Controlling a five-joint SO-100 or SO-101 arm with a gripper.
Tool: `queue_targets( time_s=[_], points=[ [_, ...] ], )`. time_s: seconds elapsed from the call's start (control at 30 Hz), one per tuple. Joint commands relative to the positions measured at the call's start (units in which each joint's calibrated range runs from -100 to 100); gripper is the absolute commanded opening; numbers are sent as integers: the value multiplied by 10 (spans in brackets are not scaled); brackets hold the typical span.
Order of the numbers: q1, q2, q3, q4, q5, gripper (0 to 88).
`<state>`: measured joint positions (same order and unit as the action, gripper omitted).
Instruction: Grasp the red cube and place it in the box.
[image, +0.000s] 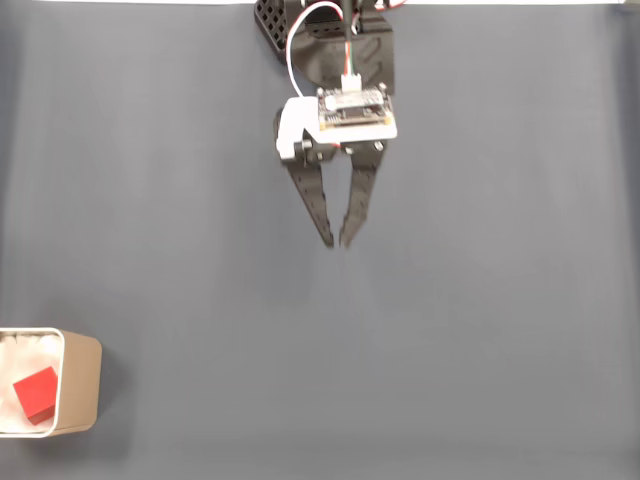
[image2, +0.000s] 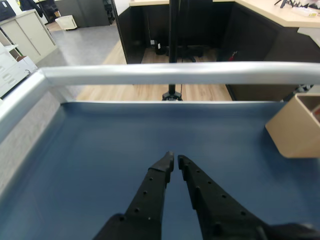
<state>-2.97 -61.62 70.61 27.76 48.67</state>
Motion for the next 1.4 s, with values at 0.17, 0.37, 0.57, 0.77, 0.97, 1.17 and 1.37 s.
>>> queue_targets(
  time_s=[0.17, 0.37, 0.57, 0.77, 0.97, 1.17, 1.37],
  points=[
    [19, -269, 249, 147, 3, 0],
    [31, -383, 292, 370, -4, 0],
    [28, -383, 292, 433, -1, 0],
    [28, -383, 292, 481, 2, 0],
    [31, -383, 292, 481, 1, 0],
    [30, -383, 292, 481, 3, 0],
    [30, -383, 292, 481, 3, 0]
  ],
)
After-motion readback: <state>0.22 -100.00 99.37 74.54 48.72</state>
